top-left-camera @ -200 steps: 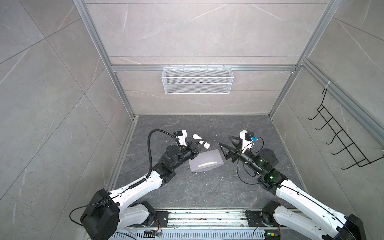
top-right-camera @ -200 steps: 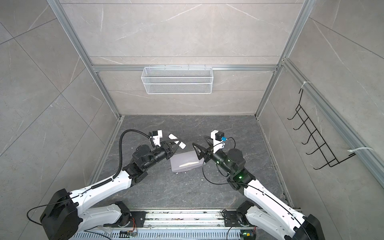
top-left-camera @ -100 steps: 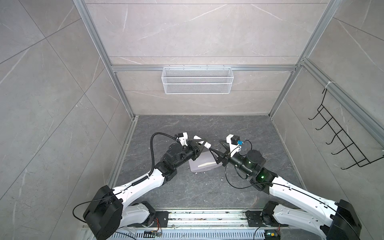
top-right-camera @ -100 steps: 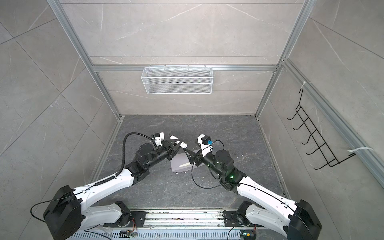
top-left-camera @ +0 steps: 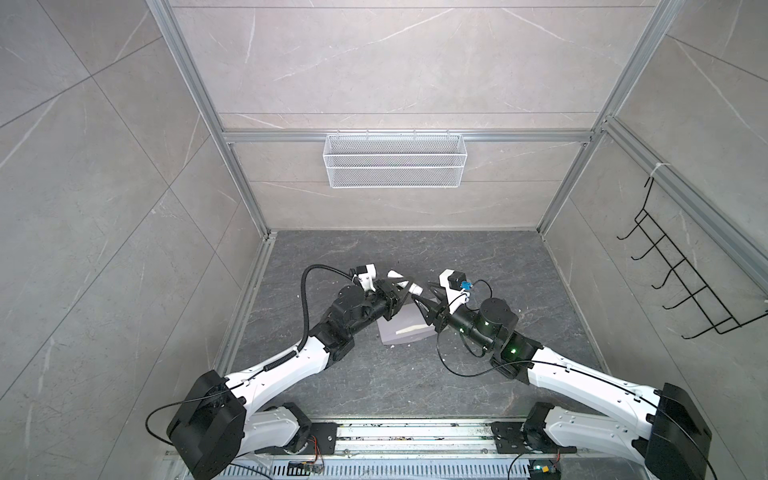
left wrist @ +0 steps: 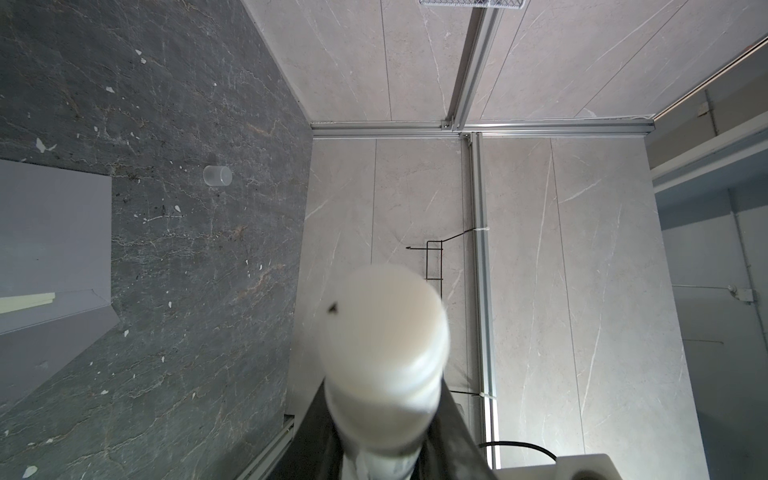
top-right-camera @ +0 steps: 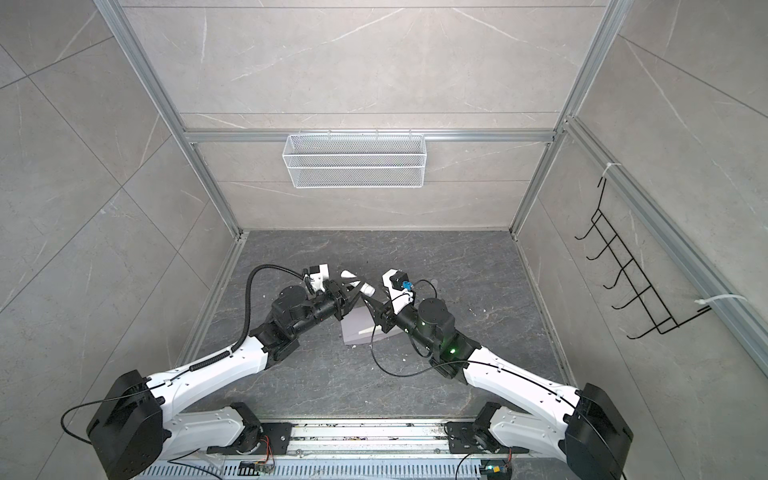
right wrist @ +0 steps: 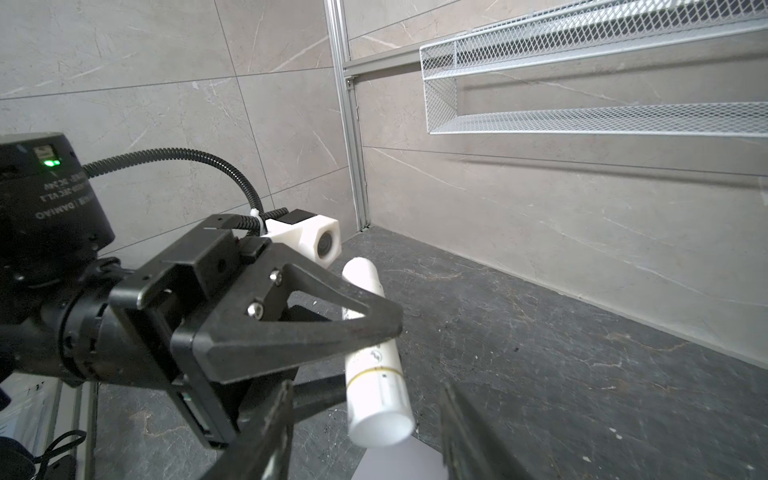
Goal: Place the letter into the envelope and seal it
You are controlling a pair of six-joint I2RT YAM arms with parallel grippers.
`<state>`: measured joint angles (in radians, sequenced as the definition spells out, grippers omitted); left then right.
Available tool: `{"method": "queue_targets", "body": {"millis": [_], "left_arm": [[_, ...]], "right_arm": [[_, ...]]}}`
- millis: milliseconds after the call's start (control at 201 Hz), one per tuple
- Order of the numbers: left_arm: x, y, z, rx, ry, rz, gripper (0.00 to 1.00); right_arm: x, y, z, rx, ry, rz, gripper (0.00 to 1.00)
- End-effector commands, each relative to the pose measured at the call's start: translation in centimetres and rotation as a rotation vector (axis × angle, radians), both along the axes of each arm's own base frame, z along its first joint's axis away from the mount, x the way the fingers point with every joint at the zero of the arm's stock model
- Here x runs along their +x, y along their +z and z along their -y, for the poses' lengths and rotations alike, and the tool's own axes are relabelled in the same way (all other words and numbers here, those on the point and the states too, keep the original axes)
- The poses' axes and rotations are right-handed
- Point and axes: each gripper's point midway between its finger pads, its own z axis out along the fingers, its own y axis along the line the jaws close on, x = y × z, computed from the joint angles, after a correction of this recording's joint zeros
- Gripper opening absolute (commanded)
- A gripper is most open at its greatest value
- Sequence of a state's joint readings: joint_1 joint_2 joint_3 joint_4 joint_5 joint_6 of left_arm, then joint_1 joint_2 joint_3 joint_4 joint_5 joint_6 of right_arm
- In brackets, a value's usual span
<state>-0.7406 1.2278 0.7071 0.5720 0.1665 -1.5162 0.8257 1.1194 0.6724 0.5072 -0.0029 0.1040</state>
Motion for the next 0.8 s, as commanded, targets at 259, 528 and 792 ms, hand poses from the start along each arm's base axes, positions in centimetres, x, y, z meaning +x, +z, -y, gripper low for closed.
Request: {"method": "queue_targets", "body": {"millis": [259, 528, 792], "left_arm": [[-0.1, 3.6, 0.5, -0.067, -0.03, 0.071, 0.0], [-0.3, 3.9, 0.4, -0.067, -0.033, 0.079, 0.0], [-0.4, 4.0, 0.6, -0.064, -0.044, 0.081, 0.0]], "right_arm": [[0.7, 1.2, -0.9, 0.003, -0.014, 0.037, 0.48], [1.2, 0.6, -1.0, -0.019, -0.034, 0.026, 0.42], [1.5, 0.0, -1.5, -0.034, -0.024, 0.013, 0.39]]}}
